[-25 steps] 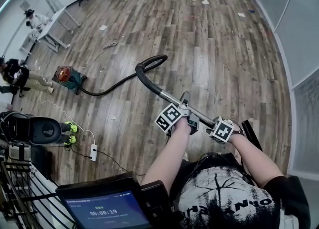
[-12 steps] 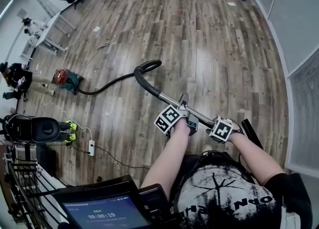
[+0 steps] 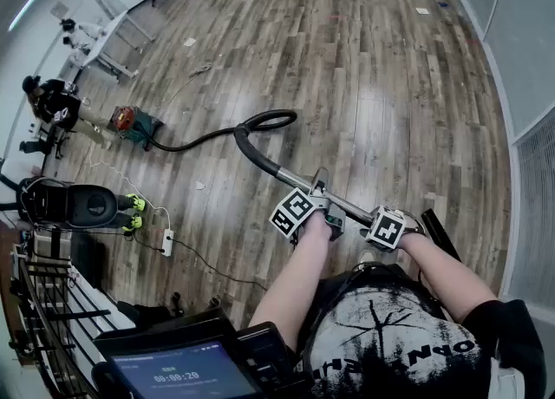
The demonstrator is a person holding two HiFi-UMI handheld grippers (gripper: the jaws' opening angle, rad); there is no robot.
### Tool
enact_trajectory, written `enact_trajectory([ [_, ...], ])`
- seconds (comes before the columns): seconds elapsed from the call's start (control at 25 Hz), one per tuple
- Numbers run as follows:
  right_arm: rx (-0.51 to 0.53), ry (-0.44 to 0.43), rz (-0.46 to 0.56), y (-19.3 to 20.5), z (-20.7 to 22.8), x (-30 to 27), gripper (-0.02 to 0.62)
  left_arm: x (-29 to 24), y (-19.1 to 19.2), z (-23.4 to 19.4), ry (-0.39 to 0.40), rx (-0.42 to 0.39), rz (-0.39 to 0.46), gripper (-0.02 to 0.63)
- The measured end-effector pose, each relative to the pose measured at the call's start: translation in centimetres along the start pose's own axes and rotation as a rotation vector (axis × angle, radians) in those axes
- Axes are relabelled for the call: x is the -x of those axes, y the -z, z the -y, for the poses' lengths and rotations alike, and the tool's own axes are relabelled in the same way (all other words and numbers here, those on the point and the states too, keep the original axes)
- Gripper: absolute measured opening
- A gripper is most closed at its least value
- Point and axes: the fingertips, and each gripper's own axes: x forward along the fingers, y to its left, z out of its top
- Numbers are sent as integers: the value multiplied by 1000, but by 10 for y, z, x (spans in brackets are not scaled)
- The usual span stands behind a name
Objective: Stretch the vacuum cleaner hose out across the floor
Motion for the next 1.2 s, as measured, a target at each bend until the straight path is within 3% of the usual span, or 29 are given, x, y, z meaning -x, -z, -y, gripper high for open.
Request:
enact_trajectory([
  [0.2, 52, 29, -41, -6, -16, -12, 81, 32, -13, -14, 9, 30, 40, 49],
  [0.52, 53, 67, -98, -1, -96, -32, 81, 115, -7, -35, 53, 78, 47, 49],
  [0.64, 55, 107, -132, 14, -116, -38, 81, 139, 7, -46, 58, 95, 31, 49],
  [0.96, -33, 51, -125, 52, -168, -47, 81, 165, 57, -59, 39, 120, -35, 49],
  [1.2, -38, 60, -106, 94, -175, -34, 80, 167, 104, -49, 26, 98, -61, 49],
])
